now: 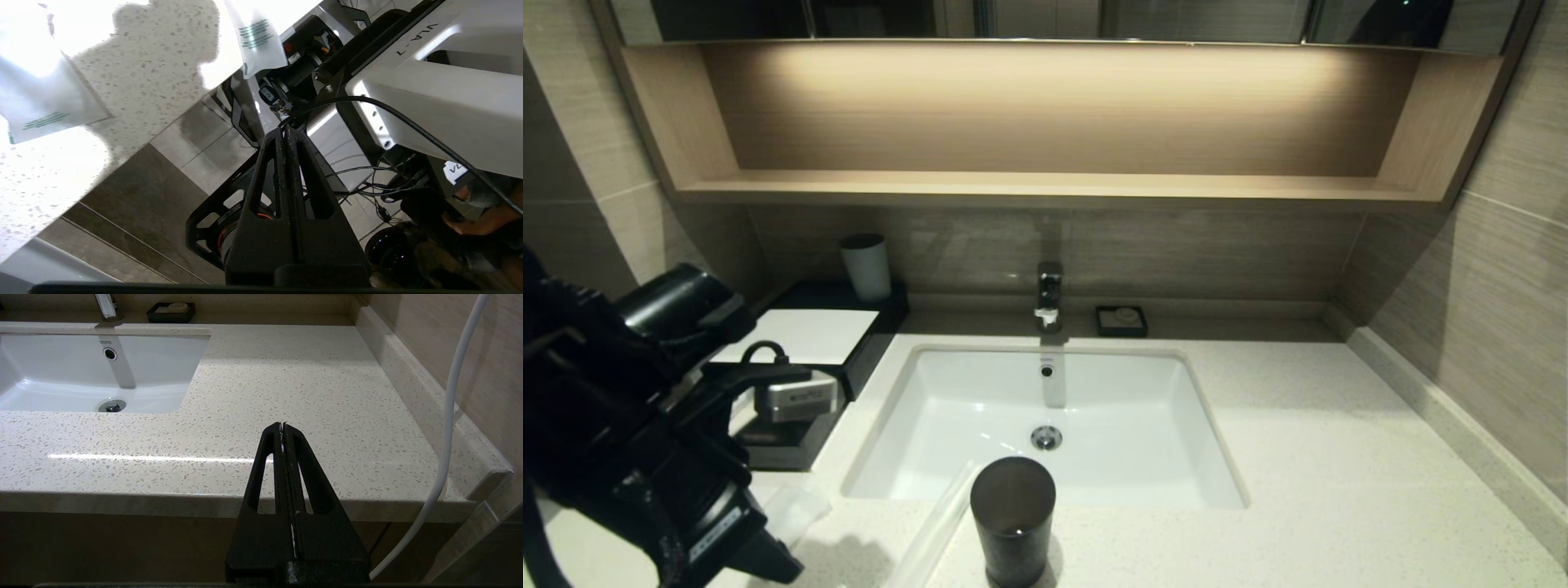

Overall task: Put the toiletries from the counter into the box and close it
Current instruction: Pick up the bathroom toiletry

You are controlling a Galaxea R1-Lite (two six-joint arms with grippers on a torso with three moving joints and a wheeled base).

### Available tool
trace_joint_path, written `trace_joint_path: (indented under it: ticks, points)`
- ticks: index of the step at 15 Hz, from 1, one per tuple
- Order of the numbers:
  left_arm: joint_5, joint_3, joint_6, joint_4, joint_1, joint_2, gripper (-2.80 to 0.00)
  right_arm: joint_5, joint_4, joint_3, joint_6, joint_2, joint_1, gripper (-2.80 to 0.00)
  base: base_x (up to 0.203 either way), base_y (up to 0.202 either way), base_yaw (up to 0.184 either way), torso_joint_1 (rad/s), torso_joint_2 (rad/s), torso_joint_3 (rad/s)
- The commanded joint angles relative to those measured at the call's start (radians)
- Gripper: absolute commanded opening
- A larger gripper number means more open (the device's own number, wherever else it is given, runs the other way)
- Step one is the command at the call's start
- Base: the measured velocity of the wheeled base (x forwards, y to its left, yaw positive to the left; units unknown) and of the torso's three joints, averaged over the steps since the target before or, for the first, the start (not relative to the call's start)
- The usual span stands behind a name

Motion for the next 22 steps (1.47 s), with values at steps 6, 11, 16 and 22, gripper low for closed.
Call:
trace_joint_path:
  ticks: [6, 11, 16, 22]
  points:
    - [0.067, 0.113, -0.235, -0.122, -0.166, -0.008, -2.80, 0.000, 0.000, 0.002, 0.000, 0.000, 0.001, -2.80, 0.000, 0.000, 0.000, 0.000, 0.00, 0.000]
    - [0.149, 0.157, -0.311, -0.208, -0.201, 0.024, -2.80, 0.000, 0.000, 0.002, 0.000, 0.000, 0.000, -2.80, 0.000, 0.000, 0.000, 0.000, 0.00, 0.000]
    - [0.147, 0.157, -0.341, -0.210, -0.203, 0.052, -2.80, 0.000, 0.000, 0.002, 0.000, 0.000, 0.001, -2.80, 0.000, 0.000, 0.000, 0.000, 0.00, 0.000]
    - [0.150, 0.128, -0.423, -0.224, -0.279, 0.072, -2.80, 0.000, 0.000, 0.002, 0.000, 0.000, 0.000, -2.80, 0.000, 0.000, 0.000, 0.000, 0.00, 0.000]
